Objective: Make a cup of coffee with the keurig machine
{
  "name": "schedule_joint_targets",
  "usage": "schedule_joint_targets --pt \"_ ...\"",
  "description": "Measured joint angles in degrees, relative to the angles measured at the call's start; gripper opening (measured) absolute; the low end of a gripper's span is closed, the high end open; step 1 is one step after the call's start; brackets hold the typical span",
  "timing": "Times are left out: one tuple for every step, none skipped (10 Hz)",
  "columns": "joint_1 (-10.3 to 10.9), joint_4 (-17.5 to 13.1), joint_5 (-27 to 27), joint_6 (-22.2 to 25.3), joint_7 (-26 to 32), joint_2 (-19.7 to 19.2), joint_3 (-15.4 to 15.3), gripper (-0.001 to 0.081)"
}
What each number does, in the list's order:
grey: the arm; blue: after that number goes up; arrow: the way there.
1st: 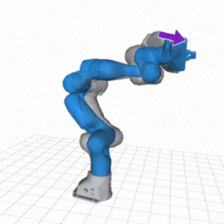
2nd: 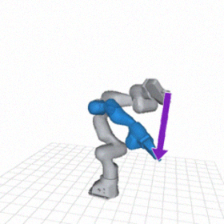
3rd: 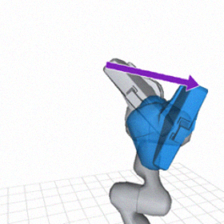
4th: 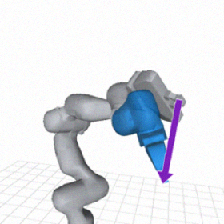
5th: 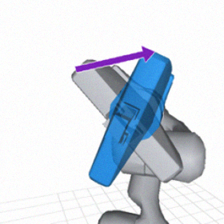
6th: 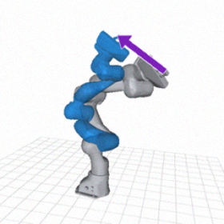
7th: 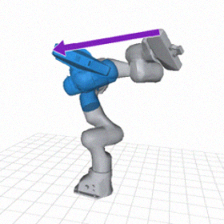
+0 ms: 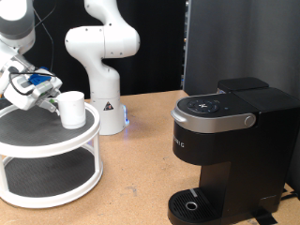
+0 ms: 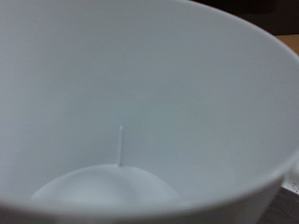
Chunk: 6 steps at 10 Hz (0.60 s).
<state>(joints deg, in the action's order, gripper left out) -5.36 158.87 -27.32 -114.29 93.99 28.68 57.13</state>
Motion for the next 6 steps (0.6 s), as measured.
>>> schedule_joint_targets --pt "0.1 0.0 -0.1 0.0 0.0 0.0 0.1 0.0529" --pt "0.2 0.0 -0.1 0.0 0.0 0.0 0.2 0.0392" --pt "0.2 0.0 -0.2 -0.1 0.0 0.0 0.3 0.0392" --pt "0.2 0.0 -0.3 -0.2 0.0 0.0 0.4 0.0209" --pt "0.2 0.0 -0.3 -0.3 0.0 0.0 0.4 0.0082" --pt "0.3 0.0 -0.4 -0.4 0.0 0.0 0.5 0.0082"
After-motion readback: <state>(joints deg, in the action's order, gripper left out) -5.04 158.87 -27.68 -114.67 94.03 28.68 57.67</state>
